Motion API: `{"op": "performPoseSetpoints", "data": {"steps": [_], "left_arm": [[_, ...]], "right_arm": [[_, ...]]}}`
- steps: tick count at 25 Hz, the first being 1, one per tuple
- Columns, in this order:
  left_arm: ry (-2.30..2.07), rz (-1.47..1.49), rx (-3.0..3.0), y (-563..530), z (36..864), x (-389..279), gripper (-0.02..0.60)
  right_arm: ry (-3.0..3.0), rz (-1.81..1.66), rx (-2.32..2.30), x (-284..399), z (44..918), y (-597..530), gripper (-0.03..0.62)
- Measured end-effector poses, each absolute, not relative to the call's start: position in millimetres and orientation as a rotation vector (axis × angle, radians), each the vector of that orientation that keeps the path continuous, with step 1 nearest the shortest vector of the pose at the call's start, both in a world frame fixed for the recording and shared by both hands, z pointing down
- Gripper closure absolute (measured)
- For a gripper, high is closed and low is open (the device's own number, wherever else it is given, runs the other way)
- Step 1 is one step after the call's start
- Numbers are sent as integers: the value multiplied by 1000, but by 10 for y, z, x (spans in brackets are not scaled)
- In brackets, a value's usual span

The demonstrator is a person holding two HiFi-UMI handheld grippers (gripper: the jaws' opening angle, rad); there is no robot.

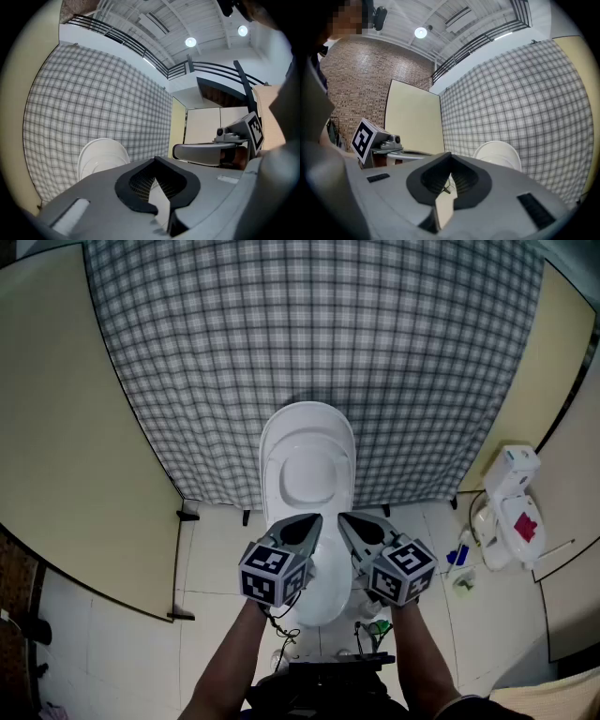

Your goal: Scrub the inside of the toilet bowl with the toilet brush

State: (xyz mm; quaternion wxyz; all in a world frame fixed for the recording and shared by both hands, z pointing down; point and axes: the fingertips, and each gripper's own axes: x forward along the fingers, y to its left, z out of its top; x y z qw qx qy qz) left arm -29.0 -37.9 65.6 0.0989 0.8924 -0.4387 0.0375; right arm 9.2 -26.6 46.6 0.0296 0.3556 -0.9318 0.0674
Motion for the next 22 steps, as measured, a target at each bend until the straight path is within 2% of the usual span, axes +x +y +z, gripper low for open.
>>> {"op": "performPoseSetpoints", "data": {"steps": [12,22], "left_arm": [[-1189,182,2571,-489,1293,43,575],[-1035,320,2488,-436,2423,624,575]], "right_arm": [[-2735,331,1160,536,1024,-439,580],[-2506,508,1241,1297,2255,-429,577]]}}
